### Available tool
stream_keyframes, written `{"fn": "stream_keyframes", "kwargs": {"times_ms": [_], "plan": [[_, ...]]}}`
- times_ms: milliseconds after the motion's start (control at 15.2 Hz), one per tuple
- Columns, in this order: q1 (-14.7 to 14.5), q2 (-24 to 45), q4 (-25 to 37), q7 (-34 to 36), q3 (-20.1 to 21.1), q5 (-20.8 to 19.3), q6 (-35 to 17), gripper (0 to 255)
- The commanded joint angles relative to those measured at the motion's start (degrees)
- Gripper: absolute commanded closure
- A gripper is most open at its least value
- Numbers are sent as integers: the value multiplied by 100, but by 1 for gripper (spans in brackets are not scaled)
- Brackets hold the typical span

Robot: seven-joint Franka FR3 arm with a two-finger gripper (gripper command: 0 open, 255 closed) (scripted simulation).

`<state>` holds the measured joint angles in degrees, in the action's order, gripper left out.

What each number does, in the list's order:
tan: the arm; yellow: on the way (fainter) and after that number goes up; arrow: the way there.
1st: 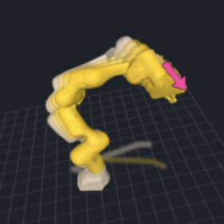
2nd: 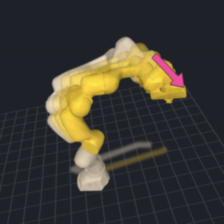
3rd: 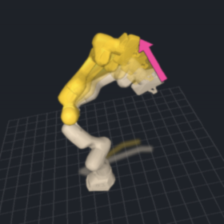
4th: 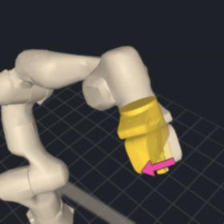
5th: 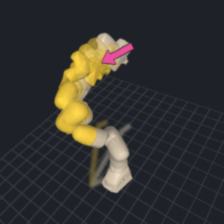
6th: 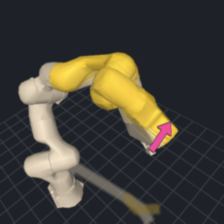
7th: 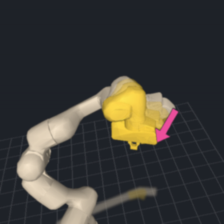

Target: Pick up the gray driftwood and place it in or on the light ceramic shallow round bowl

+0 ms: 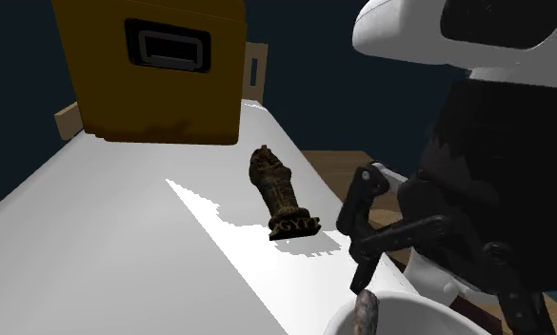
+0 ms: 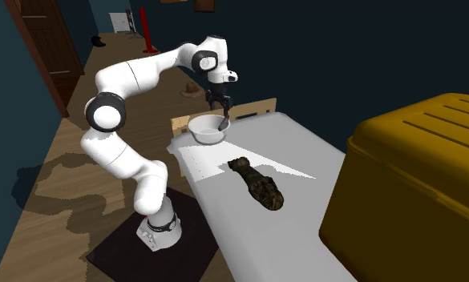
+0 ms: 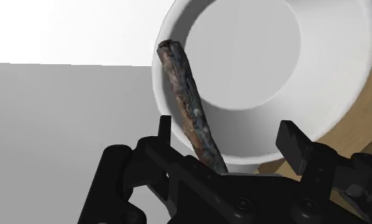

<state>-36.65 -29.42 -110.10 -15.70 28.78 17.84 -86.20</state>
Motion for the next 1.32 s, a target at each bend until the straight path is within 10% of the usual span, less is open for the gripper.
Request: {"fn": "stream_keyframes", "kwargs": {"times_ms": [0,1122,1188,1254], "plan": [[-144,282,43,-1108,211,-703,-395,0],[-249,305,-629,-1608,333,-950,-1192,0],[-249,305,-629,-1608,333,-950,-1192,255],[-249,305,-629,-1608,333,-950,-1192,255]]}}
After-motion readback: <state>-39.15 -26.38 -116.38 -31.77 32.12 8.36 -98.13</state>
